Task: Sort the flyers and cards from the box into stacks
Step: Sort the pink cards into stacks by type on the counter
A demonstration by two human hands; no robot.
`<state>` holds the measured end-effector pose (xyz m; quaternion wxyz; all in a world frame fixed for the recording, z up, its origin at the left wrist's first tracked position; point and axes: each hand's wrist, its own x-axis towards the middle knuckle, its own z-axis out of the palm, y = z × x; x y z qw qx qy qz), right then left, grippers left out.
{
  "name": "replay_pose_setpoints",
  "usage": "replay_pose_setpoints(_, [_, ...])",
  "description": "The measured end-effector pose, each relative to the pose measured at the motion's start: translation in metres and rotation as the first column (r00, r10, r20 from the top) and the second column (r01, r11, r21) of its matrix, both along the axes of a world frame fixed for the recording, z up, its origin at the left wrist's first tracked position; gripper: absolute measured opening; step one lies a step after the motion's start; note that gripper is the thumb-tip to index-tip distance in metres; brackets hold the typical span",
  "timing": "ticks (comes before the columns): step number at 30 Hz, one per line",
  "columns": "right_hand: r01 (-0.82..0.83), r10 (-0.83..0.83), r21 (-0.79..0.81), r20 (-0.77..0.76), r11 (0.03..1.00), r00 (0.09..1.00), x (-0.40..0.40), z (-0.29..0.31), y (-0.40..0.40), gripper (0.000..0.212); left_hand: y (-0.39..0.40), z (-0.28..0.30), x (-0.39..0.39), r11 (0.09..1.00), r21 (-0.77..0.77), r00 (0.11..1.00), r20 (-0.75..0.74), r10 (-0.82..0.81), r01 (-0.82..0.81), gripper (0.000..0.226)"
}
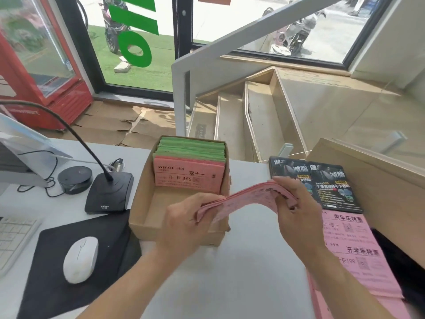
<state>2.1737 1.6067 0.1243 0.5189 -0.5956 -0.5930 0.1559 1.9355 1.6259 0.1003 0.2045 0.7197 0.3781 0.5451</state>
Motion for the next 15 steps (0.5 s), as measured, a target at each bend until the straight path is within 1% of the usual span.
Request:
replay_pose_setpoints(3, [-0.009, 0.01, -0.054, 0.017, 0.999, 1.0, 0.023, -0.009, -0.028, 0.057, -0.033, -0.014, 0.024, 0.995, -0.099, 0.999, -0.004, -0.034, 0.033, 0.019])
replay_pose_setpoints(5, [-0.023, 0.028, -0.14, 0.032, 0.99, 0.999, 0.038, -0.02, -0.043, 0.061, -0.051, -0.026, 0.035, 0.985, -0.171, 0.999, -0.028, -0.045, 0.039, 0.018])
replay_pose_setpoints(7, [-0.042, 0.049, -0.241, 0.02, 0.97, 0.999, 0.049, -0.034, -0.057, 0.06, -0.065, -0.042, 0.042, 0.961, -0.272, 0.997, -0.039, -0.062, 0.049, 0.02])
replay_pose_setpoints(10, [-0.121, 0.12, -0.372, -0.027, 0.92, 0.992, 0.057, -0.055, -0.075, 0.057, -0.082, -0.07, 0.045, 0.904, -0.425, 0.995, -0.101, 0.007, -0.049, 0.025])
replay_pose_setpoints(13, [-0.21, 0.237, -0.506, -0.012, 0.837, 0.972, 0.06, -0.072, -0.087, 0.056, -0.096, -0.094, 0.041, 0.872, -0.467, 0.982, -0.169, 0.079, -0.151, 0.029])
replay_pose_setpoints(15, [-0.22, 0.264, -0.533, 0.007, 0.817, 0.965, 0.064, -0.08, -0.089, 0.052, -0.106, -0.099, 0.042, 0.862, -0.479, 0.98, -0.175, 0.091, -0.166, 0.034])
